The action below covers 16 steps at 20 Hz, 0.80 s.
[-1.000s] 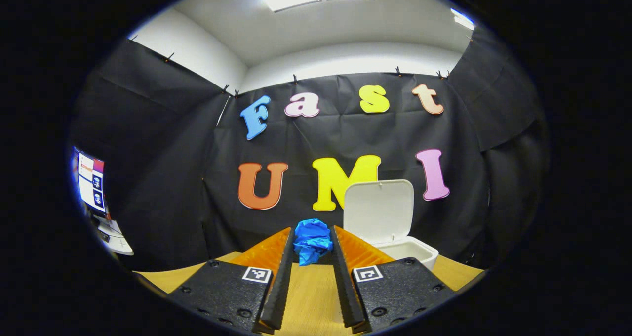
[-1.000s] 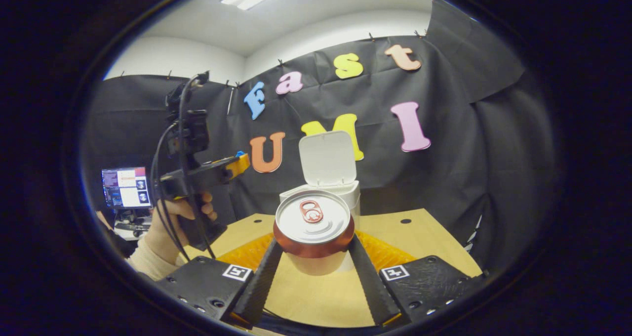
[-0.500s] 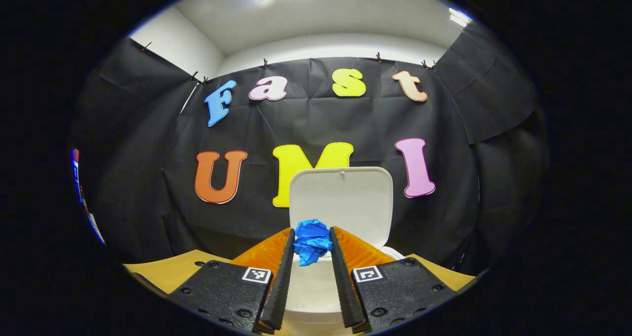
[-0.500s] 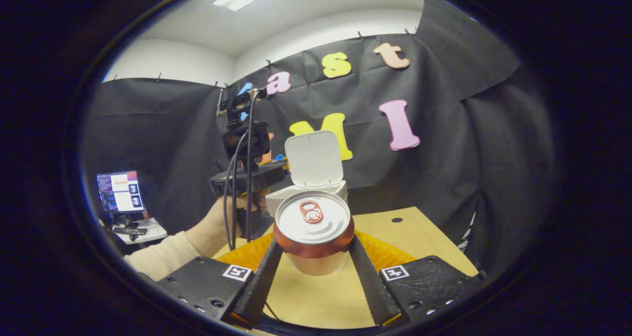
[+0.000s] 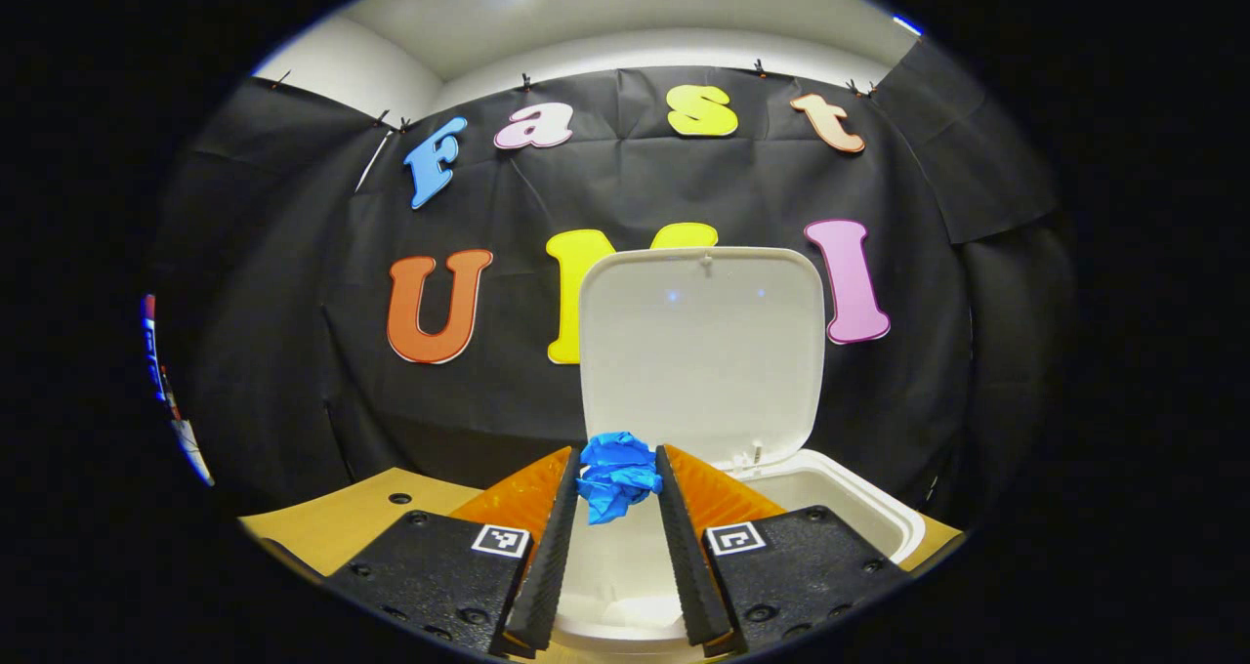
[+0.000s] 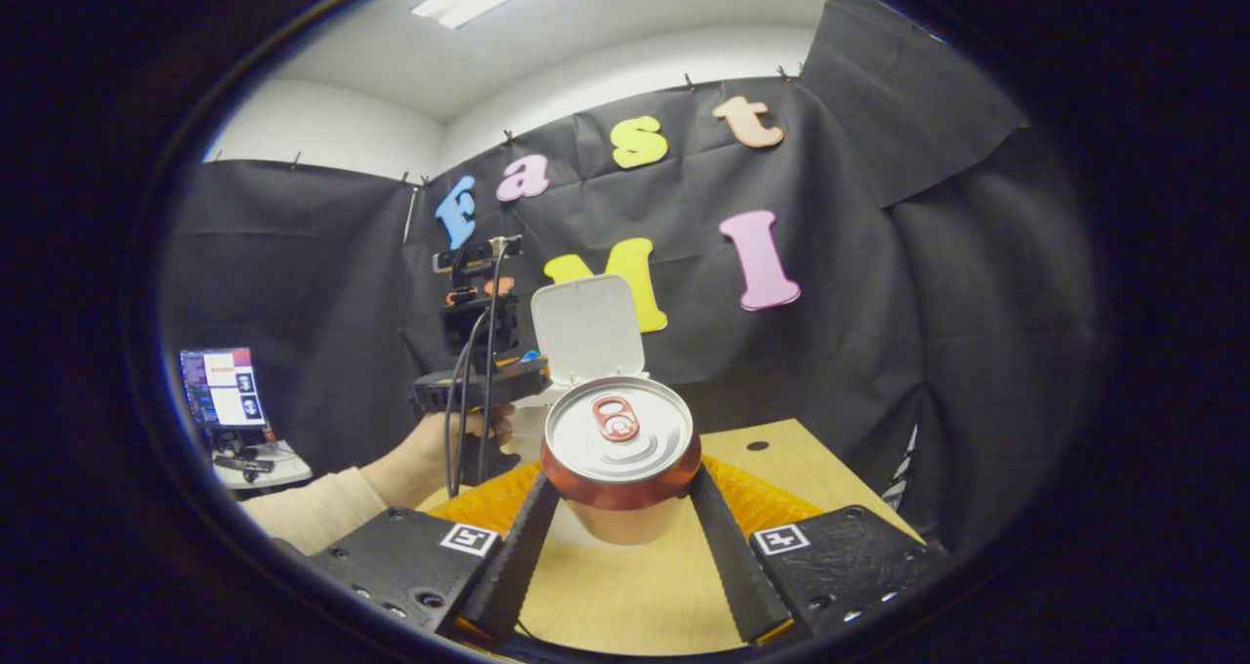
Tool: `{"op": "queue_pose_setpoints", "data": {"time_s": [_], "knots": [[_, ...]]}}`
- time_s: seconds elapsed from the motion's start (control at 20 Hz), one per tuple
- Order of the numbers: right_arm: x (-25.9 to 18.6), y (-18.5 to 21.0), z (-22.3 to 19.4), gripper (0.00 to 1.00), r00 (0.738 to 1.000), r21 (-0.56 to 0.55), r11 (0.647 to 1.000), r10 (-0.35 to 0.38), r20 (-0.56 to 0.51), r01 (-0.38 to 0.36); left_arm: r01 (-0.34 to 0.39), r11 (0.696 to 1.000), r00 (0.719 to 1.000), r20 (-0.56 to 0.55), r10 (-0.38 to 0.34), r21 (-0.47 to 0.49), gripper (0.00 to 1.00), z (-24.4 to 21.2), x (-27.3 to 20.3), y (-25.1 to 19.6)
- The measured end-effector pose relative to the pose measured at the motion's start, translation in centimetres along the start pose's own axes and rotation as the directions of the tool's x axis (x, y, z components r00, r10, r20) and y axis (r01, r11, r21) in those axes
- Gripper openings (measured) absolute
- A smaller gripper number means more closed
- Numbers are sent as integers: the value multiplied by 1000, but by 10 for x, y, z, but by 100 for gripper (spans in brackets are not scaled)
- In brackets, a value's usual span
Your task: Press the lid of the desktop garbage bin to open it, pick up the crumpled paper on the desktop and throw it into the bin, then pick up the pop can on the desktop and drop it into the bin, and finally close the garbage bin lid.
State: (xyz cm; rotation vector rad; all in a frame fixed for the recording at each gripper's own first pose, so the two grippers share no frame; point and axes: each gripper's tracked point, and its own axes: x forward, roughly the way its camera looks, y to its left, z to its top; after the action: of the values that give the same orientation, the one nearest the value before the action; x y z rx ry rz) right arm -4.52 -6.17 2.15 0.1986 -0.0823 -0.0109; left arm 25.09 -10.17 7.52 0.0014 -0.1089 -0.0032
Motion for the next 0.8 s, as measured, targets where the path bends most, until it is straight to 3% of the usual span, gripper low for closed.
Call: {"op": "queue_pose_setpoints", "data": {"time_s": [0.3,0.4,0.45,0.5,0.8], "knots": [[1,18,-6,80,999,-16,999,33,-11,-33,21,1000,1000,-14,-21,0,53,-3,-4,8],[4,15,-8,80,1000,-30,999,16,-5,-16,45,999,998,-38,-44,13,74,-7,-7,4],[4,16,-8,80,1000,-41,999,8,-2,-8,52,998,997,-57,-51,24,91,-12,-7,3],[6,16,-9,80,1000,-45,999,2,-1,-2,48,998,997,-68,-45,34,97,-14,-9,4],[14,12,-13,80,999,-47,998,-36,0,36,94,995,992,-86,-95,-16,99,-22,-17,-6]]}}
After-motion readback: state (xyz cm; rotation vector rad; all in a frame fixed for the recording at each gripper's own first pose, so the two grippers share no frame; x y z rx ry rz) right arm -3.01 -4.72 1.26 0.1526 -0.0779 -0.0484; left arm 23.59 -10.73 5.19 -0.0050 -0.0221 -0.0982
